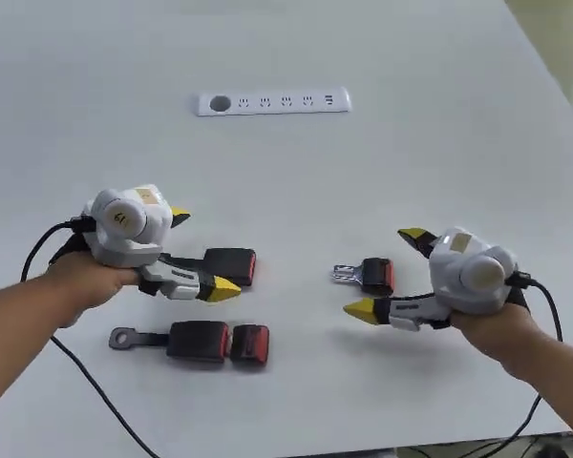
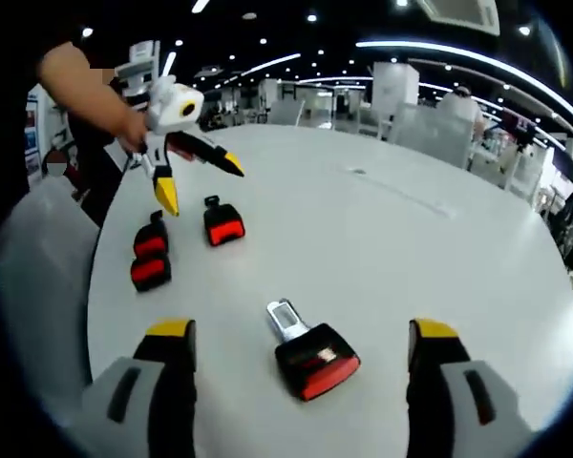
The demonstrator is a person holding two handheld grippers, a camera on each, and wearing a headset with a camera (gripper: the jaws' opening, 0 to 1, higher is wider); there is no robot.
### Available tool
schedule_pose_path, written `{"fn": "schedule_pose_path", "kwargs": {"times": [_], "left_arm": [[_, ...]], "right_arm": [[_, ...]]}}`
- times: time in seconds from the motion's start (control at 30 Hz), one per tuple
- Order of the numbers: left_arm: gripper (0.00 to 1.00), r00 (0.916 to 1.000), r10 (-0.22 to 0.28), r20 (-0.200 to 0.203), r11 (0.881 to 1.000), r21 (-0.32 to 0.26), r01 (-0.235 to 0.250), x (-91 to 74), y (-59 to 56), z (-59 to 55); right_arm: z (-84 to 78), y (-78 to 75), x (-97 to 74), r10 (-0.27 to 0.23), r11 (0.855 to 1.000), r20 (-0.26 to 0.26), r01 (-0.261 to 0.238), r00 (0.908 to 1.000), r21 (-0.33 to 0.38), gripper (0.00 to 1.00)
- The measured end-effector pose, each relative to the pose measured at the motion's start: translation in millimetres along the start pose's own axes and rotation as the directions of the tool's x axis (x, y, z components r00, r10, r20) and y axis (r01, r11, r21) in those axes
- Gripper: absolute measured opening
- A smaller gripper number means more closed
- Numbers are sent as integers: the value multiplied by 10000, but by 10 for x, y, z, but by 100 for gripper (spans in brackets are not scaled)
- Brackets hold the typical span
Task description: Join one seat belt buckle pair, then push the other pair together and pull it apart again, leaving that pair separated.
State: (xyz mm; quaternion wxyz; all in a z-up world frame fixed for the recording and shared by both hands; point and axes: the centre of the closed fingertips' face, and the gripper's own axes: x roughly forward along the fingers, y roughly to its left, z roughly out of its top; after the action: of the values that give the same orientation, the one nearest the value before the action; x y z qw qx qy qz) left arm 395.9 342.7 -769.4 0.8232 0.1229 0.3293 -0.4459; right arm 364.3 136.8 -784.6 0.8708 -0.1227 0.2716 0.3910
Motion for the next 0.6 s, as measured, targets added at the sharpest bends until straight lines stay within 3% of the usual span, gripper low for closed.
{"fn": "schedule_pose_path", "kwargs": {"times": [0.17, 0.23, 0.4, 0.47, 0.6], "left_arm": [[99, 9979, 438, 476, 9979, -491, -414, -223, -65, -28], [100, 9945, 476, 938, 9961, -791, -402, -292, -115, 7], [100, 9923, 921, 830, 9928, -841, -851, -536, -191, -145], [100, 9883, 1037, 1122, 9914, -914, -936, -622, -212, -147], [100, 9863, 1054, 1267, 9913, -923, -941, -833, -296, -240]], "right_arm": [[88, 56, -56, -645, 9972, 337, 631, 9973, 402, 97], [142, 85, -101, -923, 9949, 445, 903, 9947, 459, 98], [215, 204, -188, -1263, 9914, 690, 1236, 9896, 432, 100], [210, 252, -214, -1333, 9906, 656, 1309, 9889, 390, 100], [213, 410, -310, -1362, 9903, 735, 1338, 9879, 368, 100]]}}
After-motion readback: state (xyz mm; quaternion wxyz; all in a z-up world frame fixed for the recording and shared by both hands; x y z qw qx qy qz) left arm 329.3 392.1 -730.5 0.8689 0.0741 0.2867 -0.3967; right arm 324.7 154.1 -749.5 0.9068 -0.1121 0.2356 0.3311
